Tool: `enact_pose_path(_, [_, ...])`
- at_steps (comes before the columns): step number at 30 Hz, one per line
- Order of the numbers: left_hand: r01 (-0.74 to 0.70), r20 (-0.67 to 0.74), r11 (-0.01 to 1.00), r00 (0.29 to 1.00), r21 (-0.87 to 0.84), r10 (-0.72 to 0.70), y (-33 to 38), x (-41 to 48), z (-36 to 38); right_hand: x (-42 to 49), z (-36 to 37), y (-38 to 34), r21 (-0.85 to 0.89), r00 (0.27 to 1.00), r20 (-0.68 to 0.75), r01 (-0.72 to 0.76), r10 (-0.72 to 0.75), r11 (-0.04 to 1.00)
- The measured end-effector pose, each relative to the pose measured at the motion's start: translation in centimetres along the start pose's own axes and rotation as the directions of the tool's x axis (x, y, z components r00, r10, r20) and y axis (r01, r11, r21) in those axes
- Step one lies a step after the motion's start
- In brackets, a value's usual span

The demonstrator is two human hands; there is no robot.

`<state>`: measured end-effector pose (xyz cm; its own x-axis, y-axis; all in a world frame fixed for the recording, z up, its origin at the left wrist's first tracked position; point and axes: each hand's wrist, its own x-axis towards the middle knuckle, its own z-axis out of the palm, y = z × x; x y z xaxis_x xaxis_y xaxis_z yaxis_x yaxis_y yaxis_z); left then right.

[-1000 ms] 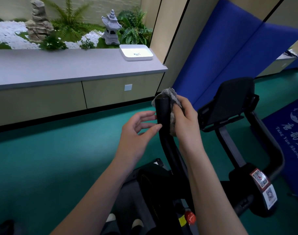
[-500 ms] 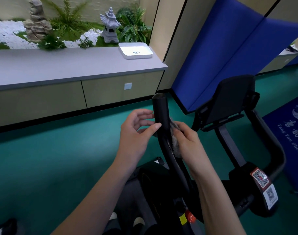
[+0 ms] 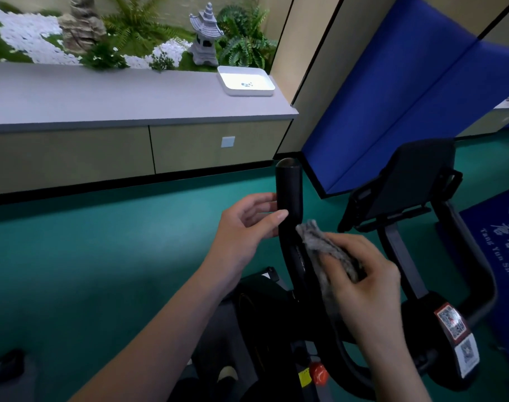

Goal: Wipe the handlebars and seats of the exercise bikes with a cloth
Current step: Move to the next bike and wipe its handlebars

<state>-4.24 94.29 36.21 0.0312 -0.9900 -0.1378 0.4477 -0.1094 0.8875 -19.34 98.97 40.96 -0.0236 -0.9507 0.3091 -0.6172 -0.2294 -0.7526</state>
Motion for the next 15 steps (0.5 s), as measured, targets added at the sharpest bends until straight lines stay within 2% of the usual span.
enact_pose_path(3, [0.011, -0.004, 1.0, 1.0, -0.023, -0.011, -0.2, -0.1, 0.1, 1.1, 0.6, -0.5, -0.03, 0.992, -0.029, 0.123, -0.124, 0.992])
enact_pose_path(8, [0.022, -0.06, 0.998, 0.998, -0.061, -0.025, -0.8, -0.9, 0.0, 0.1, 0.7, -0.1, 0.003, 0.982, 0.106, 0.155, -0.154, 0.988])
enact_pose_path(11, [0.036, -0.08, 0.996, 0.996, -0.078, -0.042, -1.5, -2.1, 0.3, 2.2, -0.5, -1.0, 0.051, 0.965, 0.114, 0.23, -0.234, 0.972])
enact_pose_path(13, [0.035, -0.111, 0.994, 0.993, -0.102, -0.046, -2.0, -3.0, 0.9, 4.6, -0.4, -2.5, 0.023, 0.919, 0.144, 0.369, -0.368, 0.929])
enact_pose_path(15, [0.026, -0.177, 0.992, 0.983, -0.127, -0.049, -2.3, -3.7, 1.7, 7.1, 0.3, -3.9, -0.039, 0.823, 0.229, 0.542, -0.52, 0.84])
